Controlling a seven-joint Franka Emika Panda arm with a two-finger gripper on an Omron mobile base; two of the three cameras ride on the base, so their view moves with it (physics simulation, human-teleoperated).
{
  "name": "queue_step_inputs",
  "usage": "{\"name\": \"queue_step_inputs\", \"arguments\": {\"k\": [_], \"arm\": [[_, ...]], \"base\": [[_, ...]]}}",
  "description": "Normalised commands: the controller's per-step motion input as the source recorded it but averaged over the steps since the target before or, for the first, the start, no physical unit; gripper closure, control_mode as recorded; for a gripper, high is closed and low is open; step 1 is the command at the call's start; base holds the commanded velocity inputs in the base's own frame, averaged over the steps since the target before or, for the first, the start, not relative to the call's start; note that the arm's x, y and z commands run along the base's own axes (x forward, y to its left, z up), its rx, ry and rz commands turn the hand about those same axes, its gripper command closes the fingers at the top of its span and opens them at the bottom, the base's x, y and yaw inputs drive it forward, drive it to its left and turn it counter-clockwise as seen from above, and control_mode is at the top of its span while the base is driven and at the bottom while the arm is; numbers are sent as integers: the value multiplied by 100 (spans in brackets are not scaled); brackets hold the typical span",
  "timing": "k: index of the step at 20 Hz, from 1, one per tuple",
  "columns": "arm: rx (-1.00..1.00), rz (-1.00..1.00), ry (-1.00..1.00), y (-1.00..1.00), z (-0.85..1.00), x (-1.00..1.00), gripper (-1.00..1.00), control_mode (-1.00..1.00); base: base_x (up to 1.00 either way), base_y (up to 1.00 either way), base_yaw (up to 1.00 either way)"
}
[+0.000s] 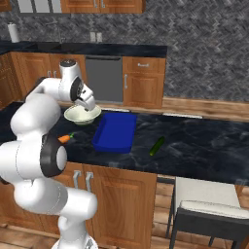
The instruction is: Place the two vegetables and bowl onto the tray for setting up a vegetable dip station.
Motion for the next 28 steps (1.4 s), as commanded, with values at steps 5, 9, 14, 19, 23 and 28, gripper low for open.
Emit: {"name": "queue_step_inputs", "arguments": {"k": [5,9,14,19,23,28], "arm": [[9,-7,9,11,-15,22,-100,-100],[6,-7,10,15,-15,23,-100,-100],[1,-7,10,16,-17,21,-100,-100],[0,-7,8,12,-14,21,-100,-100],[0,-2,3,4,-15,16,-100,-100],[0,0,-2,1,-15,11,-100,-100]], "base": [[0,0,0],[0,0,0],[0,0,0],[0,0,0],[0,0,0],[0,0,0]]}}
